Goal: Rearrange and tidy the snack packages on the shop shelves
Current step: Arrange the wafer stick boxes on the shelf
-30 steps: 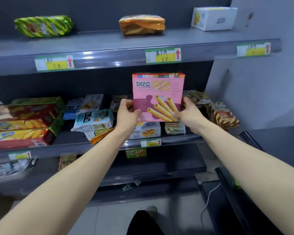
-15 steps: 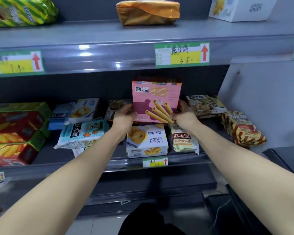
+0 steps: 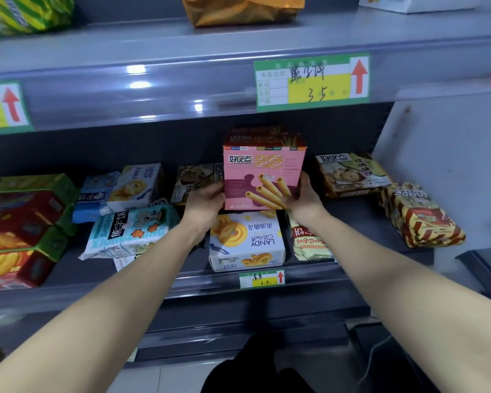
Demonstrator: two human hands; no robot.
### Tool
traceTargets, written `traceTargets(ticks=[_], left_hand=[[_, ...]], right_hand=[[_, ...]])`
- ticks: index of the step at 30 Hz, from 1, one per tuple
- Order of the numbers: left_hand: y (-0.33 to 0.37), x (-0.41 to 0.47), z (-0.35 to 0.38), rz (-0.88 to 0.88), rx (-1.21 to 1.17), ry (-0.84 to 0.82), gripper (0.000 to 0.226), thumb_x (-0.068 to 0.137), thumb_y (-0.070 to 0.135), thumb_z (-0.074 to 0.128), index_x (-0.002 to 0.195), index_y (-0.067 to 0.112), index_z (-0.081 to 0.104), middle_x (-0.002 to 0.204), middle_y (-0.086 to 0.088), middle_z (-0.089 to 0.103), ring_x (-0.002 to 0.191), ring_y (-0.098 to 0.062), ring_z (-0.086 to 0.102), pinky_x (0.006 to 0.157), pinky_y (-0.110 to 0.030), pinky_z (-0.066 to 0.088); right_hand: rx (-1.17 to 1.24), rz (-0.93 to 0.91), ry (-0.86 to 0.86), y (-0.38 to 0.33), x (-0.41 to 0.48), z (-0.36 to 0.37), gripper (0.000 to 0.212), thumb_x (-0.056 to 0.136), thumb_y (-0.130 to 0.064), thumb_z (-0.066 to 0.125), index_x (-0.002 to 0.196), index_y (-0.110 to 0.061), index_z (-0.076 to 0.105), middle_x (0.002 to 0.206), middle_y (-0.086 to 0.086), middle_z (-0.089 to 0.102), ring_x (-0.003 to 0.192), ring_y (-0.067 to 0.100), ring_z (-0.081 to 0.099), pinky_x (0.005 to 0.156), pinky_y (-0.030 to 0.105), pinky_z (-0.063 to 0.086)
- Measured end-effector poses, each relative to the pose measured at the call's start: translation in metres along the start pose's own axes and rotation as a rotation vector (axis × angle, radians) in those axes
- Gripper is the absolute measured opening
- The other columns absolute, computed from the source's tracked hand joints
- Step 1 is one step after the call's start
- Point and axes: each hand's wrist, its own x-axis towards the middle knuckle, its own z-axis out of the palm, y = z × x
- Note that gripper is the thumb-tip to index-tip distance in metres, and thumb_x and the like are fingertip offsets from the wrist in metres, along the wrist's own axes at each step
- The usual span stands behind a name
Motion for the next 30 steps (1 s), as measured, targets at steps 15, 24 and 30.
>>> traceTargets(ticks=[15, 24, 30], left_hand=[[-0.006, -0.005, 0.047, -0.010, 0.141, -0.231, 0.059, 0.087, 0.001, 0.061, 0.141, 0.012, 0.042, 0.120, -0.019, 0.063, 0.103, -0.021, 0.061, 0.080, -0.020, 0.050], [-0.015, -0.012, 0.077, -0.003, 0.909, -0.113, 0.118, 0.072, 0.056, 0.070, 0.149, 0.020, -0.011, 0.143, -0.009, 0.032, 0.133, -0.031, 0.026, 0.108, -0.044, 0.020], [-0.012, -0.009, 0.065, -0.060, 0.980, -0.089, 0.115, 0.073, 0.037, 0.071, 0.148, 0.022, -0.015, 0.137, -0.011, 0.029, 0.128, -0.033, 0.028, 0.105, -0.043, 0.023]], right_hand=[[-0.263, 0.059, 0.103, 0.019, 0.002, -0.042, 0.064, 0.097, -0.012, 0.046, 0.148, -0.030, 0.013, 0.132, 0.008, 0.055, 0.108, 0.032, 0.059, 0.083, 0.035, 0.047], [-0.309, 0.108, 0.126, 0.021, 0.001, -0.036, 0.077, 0.095, -0.018, 0.049, 0.151, -0.025, -0.003, 0.139, 0.012, 0.050, 0.120, 0.033, 0.053, 0.097, 0.040, 0.044], [-0.215, 0.074, 0.092, 0.017, 0.000, -0.020, 0.078, 0.090, -0.015, 0.053, 0.148, -0.029, 0.003, 0.137, 0.009, 0.051, 0.123, 0.035, 0.051, 0.102, 0.047, 0.042]])
